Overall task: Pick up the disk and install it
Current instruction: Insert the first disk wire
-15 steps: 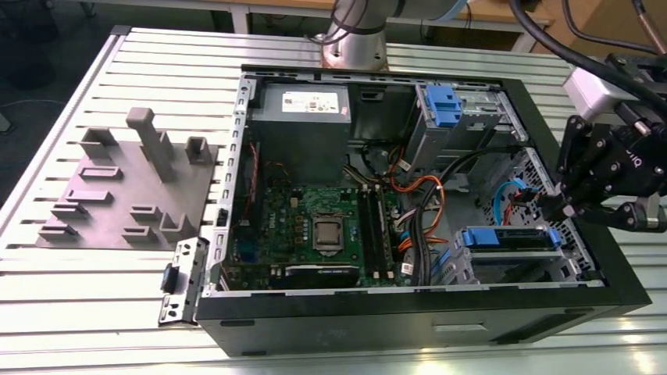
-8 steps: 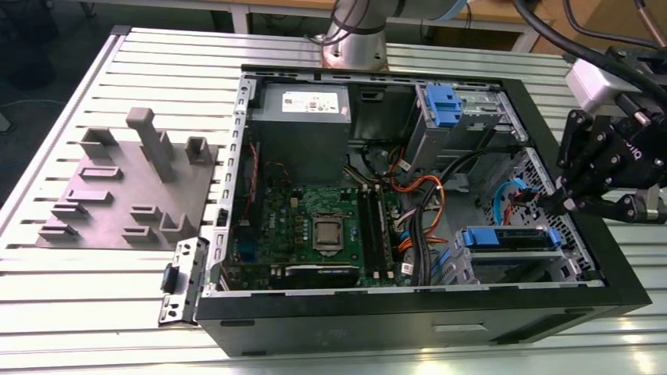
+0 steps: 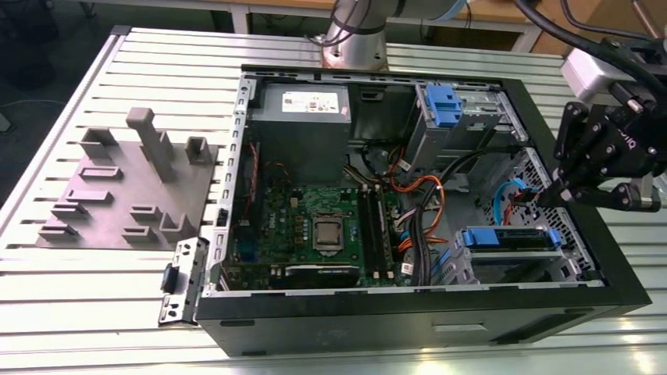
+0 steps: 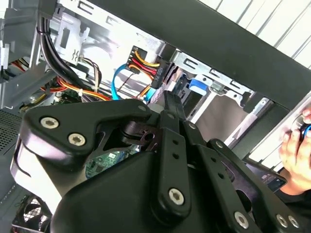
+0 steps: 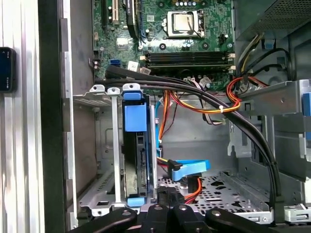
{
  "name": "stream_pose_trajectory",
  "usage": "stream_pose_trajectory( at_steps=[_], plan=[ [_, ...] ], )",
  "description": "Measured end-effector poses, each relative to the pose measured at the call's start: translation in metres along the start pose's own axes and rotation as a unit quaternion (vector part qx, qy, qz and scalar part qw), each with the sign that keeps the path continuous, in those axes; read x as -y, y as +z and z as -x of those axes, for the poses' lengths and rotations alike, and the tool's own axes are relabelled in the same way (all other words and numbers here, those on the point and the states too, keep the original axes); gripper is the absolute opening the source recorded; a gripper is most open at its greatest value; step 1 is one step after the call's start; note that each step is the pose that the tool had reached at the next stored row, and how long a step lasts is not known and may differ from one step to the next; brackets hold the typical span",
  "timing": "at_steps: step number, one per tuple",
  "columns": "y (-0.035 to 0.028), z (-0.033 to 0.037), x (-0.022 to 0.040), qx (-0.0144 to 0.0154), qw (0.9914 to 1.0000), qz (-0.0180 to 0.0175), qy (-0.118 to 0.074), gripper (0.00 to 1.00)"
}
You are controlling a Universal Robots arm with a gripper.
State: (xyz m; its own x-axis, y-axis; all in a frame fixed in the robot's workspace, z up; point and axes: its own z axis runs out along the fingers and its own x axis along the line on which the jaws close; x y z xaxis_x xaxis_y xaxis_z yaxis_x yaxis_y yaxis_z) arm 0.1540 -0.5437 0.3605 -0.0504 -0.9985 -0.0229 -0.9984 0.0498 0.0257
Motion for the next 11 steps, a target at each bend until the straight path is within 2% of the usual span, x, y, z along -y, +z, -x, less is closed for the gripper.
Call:
stream_pose_trajectory(
  at_steps=[2, 5, 11],
  plan=[
    [0.0004, 0.0003, 0.0, -0.0001, 0.99998, 0.0002, -0.006, 0.11],
    [0.0008, 0.0004, 0.0001, -0.0007, 0.99961, 0.0008, -0.028, 0.11],
    [0.001, 0.0006, 0.0005, -0.0012, 0.99955, 0.0016, -0.03, 0.11]
  ],
)
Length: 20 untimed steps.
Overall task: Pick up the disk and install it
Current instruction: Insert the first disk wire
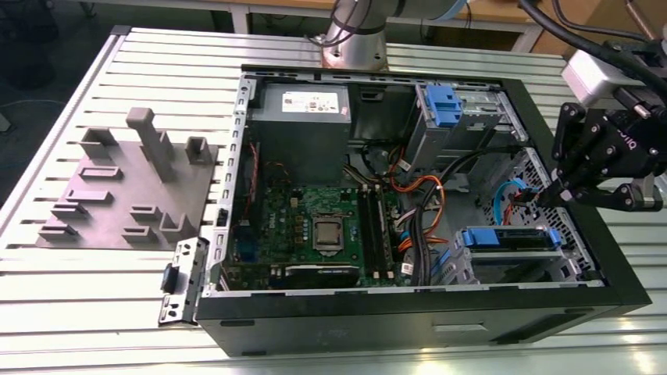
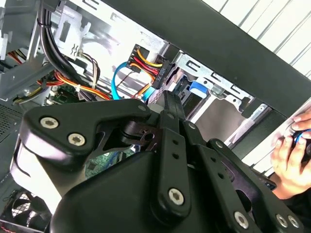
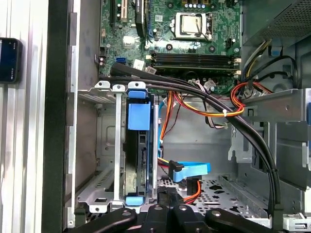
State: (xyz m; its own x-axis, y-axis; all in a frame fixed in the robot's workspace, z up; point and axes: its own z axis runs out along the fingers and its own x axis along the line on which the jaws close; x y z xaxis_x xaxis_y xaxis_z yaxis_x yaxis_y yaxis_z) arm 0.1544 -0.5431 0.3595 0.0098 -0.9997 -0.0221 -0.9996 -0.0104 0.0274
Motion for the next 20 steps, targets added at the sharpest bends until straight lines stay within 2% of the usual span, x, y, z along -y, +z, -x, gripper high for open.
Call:
stream_pose_trajectory(
  at_steps=[4, 5, 6, 7, 12, 14, 16, 17, 20],
  plan=[
    [0.0, 0.002, 0.0018, -0.001, 1.0, 0.003, 0.0, 0.11],
    [0.0001, 0.0033, 0.0025, -0.0011, 0.99999, 0.0038, 0.0, 0.17],
    [0.0002, 0.0046, 0.0032, -0.0013, 0.99999, 0.0046, 0.0, 0.17],
    [0.0003, 0.006, 0.0038, -0.0014, 0.99999, 0.0053, 0.0, 0.24],
    [0.002, 0.0124, 0.0068, -0.0024, 0.99996, 0.0082, 0.0, 0.24],
    [0.0035, 0.0131, 0.0074, -0.0049, 0.99995, 0.0083, 0.0, 0.24],
    [0.0048, 0.0137, 0.0081, -0.0102, 0.99991, 0.0084, 0.001, 0.25],
    [0.0056, 0.0142, 0.0084, -0.0124, 0.99989, 0.0084, 0.001, 0.31],
    [0.0078, 0.0158, 0.0097, -0.0166, 0.99982, 0.0087, 0.001, 0.31]
  ],
)
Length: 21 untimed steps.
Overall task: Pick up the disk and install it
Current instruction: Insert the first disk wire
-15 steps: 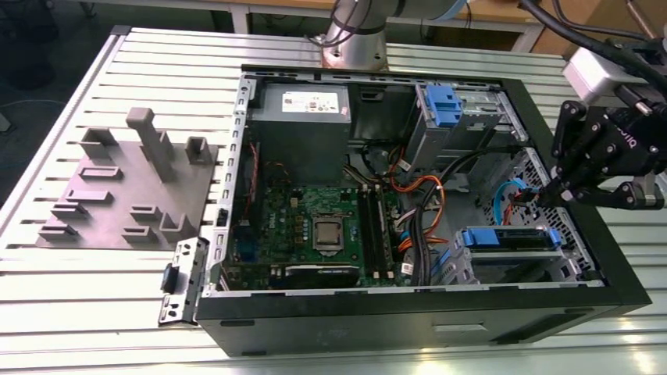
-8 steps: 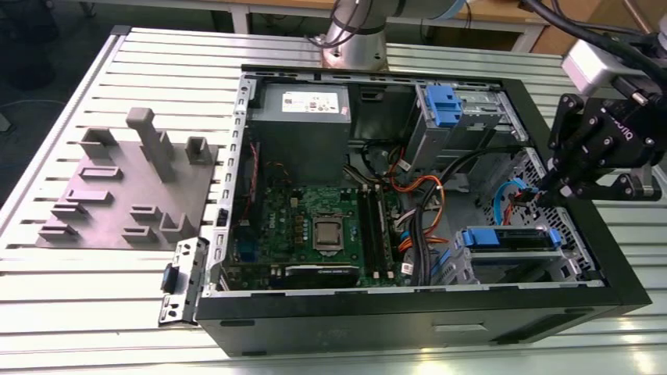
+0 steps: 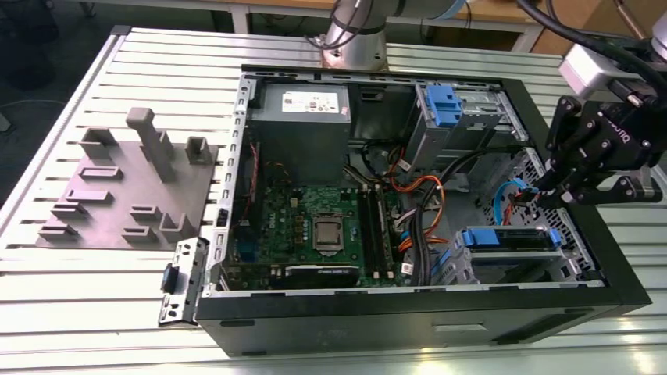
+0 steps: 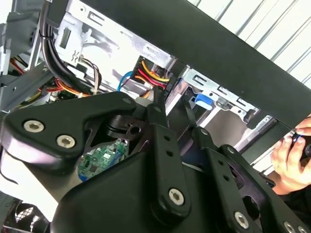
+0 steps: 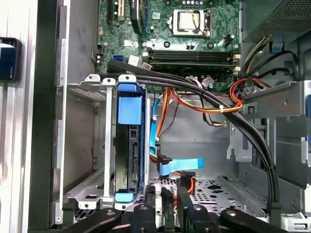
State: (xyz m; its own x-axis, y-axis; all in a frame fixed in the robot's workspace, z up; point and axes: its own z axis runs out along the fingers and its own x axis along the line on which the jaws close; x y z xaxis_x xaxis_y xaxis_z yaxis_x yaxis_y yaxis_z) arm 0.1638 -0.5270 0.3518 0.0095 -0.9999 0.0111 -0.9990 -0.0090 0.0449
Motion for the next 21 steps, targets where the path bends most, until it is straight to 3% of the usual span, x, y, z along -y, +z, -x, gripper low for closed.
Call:
stream_pose_trajectory(
  at_steps=[6, 10, 12, 15, 21],
  plan=[
    [0.0033, 0.0028, 0.0027, -0.0049, 0.99999, 0.0005, 0.0, 0.31],
    [0.0059, 0.0029, 0.0034, -0.0065, 0.99998, 0.0005, 0.0, 0.3],
    [0.0067, 0.0029, 0.0036, -0.007, 0.99998, 0.0005, 0.0, 0.18],
    [0.0069, 0.003, 0.0035, -0.0076, 0.99997, 0.0005, 0.0, 0.16],
    [0.0069, 0.003, -0.004, -0.0088, 0.99996, -0.0024, -0.002, 0.16]
  ],
)
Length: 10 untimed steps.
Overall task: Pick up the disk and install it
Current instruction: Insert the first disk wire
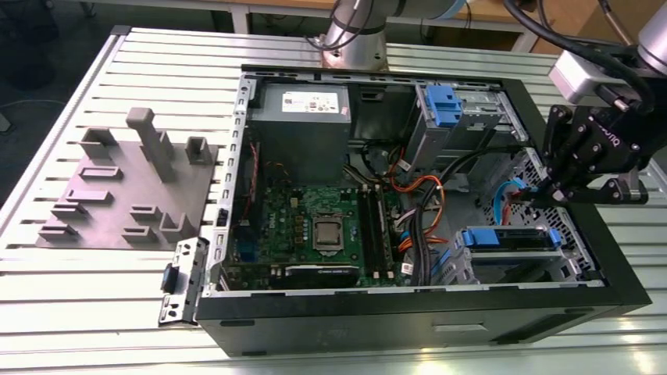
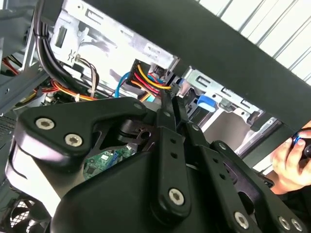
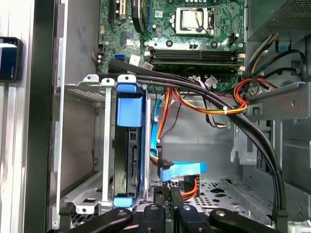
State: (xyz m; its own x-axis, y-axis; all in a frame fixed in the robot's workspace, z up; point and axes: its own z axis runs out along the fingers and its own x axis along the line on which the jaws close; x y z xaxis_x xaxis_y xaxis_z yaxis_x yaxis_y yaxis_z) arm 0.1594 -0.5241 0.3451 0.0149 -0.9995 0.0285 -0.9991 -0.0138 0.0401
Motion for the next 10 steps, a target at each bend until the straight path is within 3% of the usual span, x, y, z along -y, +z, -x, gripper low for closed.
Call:
stream_pose_trajectory(
  at_steps=[4, 10],
  plan=[
    [0.0005, -0.0013, -0.0019, -0.0003, 0.99999, -0.0032, 0.0, 0.16],
    [0.0017, -0.0088, -0.0054, 0.0003, 0.99996, -0.0086, 0.0, 0.16]
  ],
)
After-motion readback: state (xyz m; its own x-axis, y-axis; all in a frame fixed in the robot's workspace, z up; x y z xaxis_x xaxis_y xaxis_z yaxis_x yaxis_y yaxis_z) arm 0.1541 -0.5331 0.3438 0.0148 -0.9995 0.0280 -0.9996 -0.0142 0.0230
